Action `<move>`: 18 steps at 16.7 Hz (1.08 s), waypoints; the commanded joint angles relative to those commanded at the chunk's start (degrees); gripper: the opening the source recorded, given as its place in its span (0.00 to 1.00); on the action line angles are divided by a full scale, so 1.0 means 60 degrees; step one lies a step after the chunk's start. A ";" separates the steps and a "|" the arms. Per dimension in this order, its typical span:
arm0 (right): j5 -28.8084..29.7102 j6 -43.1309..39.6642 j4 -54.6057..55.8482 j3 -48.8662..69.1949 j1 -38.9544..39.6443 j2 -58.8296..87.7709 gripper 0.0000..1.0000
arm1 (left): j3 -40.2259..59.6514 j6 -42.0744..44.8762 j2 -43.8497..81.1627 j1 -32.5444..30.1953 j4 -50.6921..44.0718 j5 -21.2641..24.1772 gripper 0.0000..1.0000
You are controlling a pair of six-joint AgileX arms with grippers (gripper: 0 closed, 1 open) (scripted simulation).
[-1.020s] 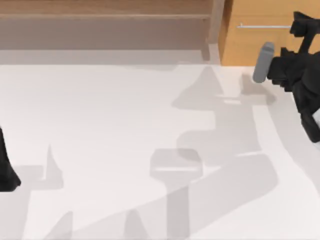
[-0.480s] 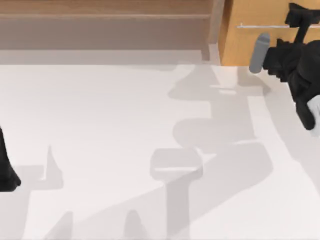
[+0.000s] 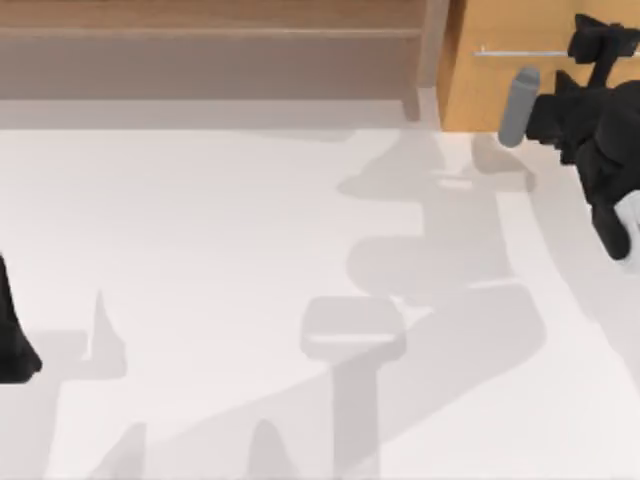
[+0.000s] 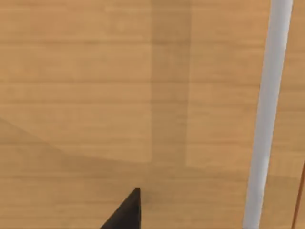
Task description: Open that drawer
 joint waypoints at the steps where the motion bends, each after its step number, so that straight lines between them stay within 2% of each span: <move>1: 0.0000 0.0000 0.0000 0.0000 0.0000 0.0000 0.55 | 0.0000 0.0000 0.0000 0.0000 0.0000 0.0000 1.00; 8: 0.0000 0.0000 0.0000 0.0000 0.0000 0.0000 0.02 | 0.0000 0.0000 0.0000 0.0000 0.0000 0.0000 1.00; 18: 0.0010 0.0032 -0.0001 -0.0042 0.0036 -0.0016 0.00 | 0.0000 0.0000 0.0000 0.0000 0.0000 0.0000 1.00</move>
